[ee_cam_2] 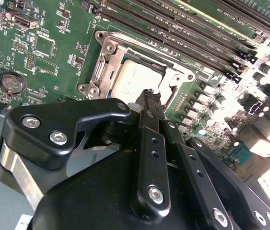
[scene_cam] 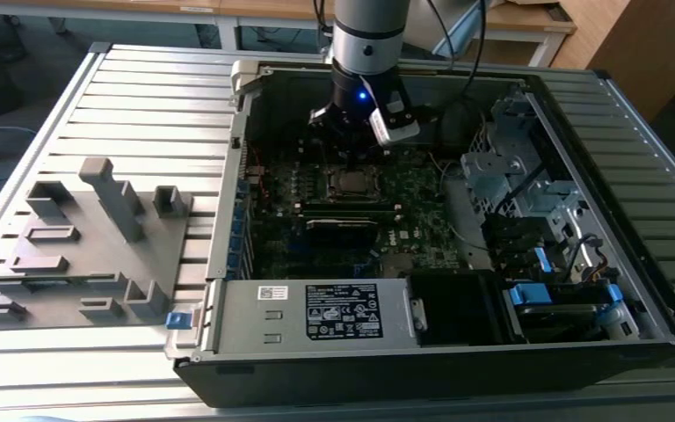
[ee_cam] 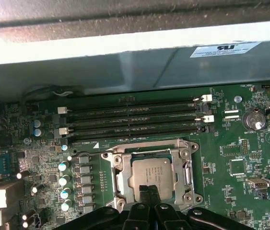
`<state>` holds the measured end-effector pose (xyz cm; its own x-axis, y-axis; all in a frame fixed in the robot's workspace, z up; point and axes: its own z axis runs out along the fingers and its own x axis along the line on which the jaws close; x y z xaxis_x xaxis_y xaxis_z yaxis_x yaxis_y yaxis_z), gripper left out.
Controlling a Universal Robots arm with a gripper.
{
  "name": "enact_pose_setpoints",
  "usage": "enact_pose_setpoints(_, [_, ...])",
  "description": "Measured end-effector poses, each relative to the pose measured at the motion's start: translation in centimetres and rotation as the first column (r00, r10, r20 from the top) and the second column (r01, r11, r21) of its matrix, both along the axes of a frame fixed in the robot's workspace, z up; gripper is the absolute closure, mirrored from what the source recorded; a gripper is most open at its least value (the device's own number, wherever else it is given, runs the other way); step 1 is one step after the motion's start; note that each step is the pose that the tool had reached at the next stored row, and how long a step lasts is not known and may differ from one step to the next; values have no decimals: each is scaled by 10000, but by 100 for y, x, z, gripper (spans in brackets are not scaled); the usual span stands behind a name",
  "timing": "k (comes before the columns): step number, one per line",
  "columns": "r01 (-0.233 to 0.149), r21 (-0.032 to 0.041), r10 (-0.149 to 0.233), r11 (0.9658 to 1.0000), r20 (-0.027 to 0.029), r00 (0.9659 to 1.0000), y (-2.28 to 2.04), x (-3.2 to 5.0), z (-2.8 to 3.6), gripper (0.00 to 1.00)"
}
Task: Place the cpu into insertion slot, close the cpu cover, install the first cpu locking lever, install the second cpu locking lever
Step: 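Install the first cpu locking lever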
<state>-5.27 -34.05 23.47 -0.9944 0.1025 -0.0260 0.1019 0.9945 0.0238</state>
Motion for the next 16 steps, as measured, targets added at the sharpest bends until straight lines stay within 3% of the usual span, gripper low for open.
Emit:
enact_pose_setpoints(6, [-1, 2, 1, 10000, 2, 10000, 0, -92, -2, 89])
enact_pose_setpoints(16, [-1, 1, 1, 10000, 1, 10000, 0, -97, 14, 89])
